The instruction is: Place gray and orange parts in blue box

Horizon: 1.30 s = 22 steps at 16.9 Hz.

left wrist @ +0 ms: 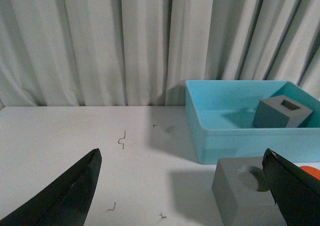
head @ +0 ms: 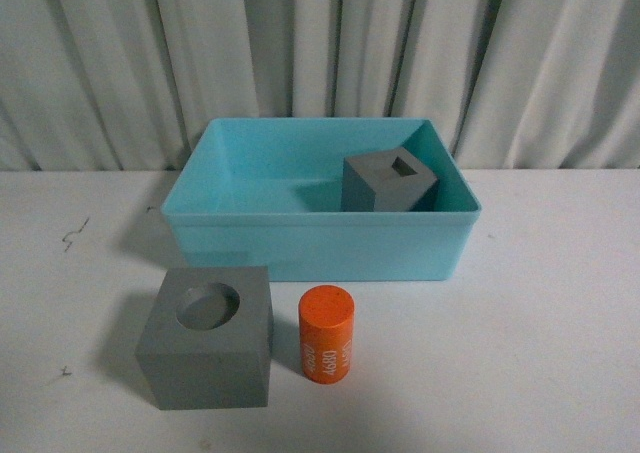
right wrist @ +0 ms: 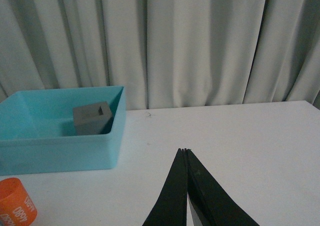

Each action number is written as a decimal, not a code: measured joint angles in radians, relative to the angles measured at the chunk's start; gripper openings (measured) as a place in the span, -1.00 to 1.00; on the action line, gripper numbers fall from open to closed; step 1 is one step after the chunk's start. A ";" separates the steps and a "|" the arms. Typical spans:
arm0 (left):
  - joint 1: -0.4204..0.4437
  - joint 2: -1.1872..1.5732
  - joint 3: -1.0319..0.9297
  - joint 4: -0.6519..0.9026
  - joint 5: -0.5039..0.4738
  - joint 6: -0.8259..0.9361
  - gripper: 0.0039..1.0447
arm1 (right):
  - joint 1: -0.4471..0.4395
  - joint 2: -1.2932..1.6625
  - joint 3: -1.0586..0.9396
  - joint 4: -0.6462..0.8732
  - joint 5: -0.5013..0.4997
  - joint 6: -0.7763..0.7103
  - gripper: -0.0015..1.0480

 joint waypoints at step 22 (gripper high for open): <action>0.000 0.000 0.000 0.000 0.000 0.000 0.88 | 0.000 -0.225 0.000 -0.235 0.000 -0.003 0.64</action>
